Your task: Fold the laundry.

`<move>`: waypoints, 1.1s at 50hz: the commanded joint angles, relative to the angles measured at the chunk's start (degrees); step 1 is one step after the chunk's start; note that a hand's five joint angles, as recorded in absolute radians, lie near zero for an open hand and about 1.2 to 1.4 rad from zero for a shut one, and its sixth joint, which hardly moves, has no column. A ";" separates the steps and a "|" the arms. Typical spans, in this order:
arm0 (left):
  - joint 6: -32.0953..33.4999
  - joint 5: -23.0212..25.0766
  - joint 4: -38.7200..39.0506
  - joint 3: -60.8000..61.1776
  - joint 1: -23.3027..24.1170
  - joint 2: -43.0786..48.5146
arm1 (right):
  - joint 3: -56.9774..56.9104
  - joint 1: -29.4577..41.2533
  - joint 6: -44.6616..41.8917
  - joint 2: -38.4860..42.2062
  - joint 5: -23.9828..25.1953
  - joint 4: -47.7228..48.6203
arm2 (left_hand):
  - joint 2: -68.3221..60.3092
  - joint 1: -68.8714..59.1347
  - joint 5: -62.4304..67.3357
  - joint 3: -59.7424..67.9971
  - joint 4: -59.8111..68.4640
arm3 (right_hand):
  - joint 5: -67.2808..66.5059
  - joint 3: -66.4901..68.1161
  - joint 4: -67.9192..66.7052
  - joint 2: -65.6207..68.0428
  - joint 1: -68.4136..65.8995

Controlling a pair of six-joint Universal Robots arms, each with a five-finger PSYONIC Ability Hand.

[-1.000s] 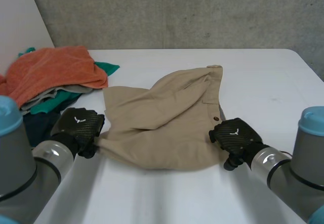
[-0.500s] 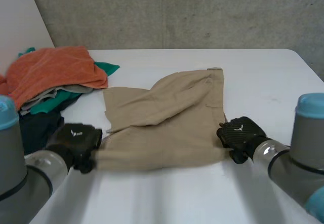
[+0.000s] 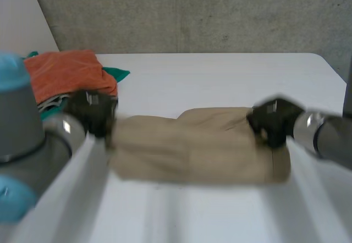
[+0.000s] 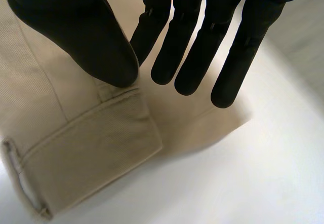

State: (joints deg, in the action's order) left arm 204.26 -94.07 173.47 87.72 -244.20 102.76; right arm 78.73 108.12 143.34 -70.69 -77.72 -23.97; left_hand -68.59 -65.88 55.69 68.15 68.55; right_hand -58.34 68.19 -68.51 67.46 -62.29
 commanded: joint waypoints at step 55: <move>-4.49 1.60 -13.98 26.72 3.12 -17.86 | 15.82 -1.51 -7.74 -8.94 -4.81 -9.39 | -11.41 -14.12 14.31 11.85 11.45 | 8.70 -8.54 8.87 -7.82 2.65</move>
State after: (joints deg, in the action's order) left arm 196.15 -95.54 161.11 112.42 -241.29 88.67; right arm 92.64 107.29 136.71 -77.83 -84.30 -34.29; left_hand -68.65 -65.88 56.46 68.17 68.57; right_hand -58.60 68.19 -68.52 67.46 -65.00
